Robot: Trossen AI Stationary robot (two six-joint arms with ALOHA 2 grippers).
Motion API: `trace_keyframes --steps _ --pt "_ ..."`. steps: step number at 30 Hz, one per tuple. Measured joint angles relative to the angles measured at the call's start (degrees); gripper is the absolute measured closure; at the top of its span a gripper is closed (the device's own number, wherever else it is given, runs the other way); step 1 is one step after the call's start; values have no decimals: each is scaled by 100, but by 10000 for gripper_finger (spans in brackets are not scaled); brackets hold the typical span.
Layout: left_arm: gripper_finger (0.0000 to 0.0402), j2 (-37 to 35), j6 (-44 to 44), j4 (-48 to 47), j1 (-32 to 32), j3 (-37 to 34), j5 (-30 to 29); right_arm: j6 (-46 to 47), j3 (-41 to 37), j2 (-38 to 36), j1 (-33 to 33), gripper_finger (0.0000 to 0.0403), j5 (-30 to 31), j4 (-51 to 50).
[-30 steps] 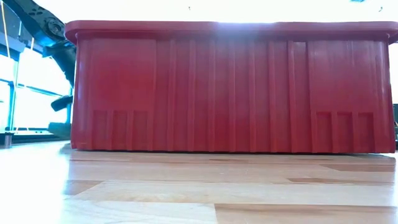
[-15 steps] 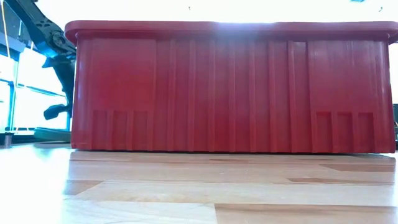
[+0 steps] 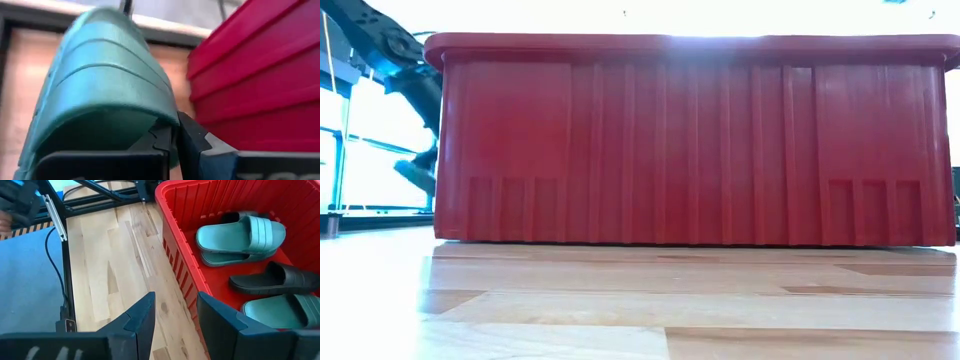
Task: Pick and place slides into bin
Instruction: Put the green slide into the red bin
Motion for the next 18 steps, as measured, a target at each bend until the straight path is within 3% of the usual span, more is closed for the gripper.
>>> trace_keyframes --steps 10,18 --pt "400 -1521 -1 -236 4 7 -420 0 0 0 0 269 2 2" --pt "401 -2708 377 389 4 163 -612 0 0 0 0 269 11 -7"
